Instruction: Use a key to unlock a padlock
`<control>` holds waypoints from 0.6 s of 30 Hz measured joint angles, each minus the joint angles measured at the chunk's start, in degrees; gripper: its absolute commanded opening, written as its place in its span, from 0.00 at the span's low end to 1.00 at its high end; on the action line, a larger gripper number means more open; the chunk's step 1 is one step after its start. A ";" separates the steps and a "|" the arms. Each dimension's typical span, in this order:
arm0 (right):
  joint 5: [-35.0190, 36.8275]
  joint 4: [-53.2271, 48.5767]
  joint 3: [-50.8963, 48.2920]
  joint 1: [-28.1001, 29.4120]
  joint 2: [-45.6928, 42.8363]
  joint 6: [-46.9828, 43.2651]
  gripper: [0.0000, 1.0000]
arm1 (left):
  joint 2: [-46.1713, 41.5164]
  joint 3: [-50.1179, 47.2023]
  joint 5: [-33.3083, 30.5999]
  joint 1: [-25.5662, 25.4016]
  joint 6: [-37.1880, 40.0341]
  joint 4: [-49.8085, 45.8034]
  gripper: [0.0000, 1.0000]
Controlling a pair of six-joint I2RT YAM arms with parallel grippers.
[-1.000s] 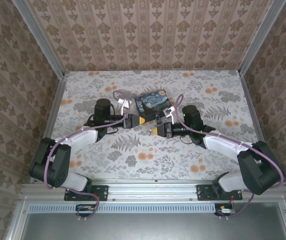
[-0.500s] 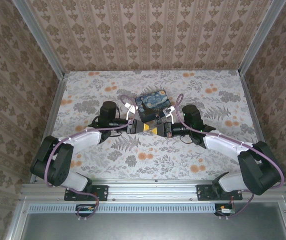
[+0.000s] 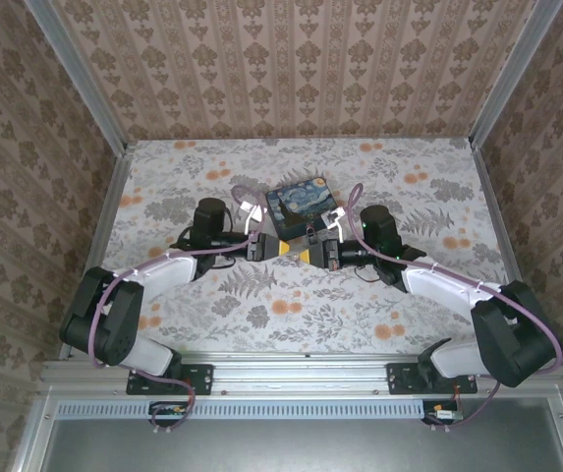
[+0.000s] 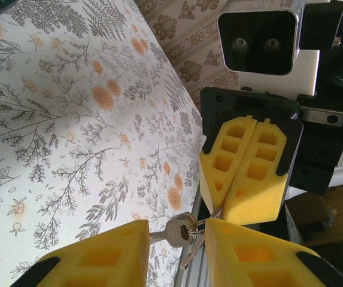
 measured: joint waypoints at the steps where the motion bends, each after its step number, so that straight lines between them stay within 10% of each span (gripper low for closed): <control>1: 0.02 0.46 0.00 0.00 0.00 0.26 0.02 | 0.00 0.00 0.09 -0.20 -0.13 0.15 0.32; 18: 0.70 1.97 0.00 -0.07 0.04 0.87 0.02 | -0.61 -0.07 0.22 -1.49 -0.74 0.20 0.25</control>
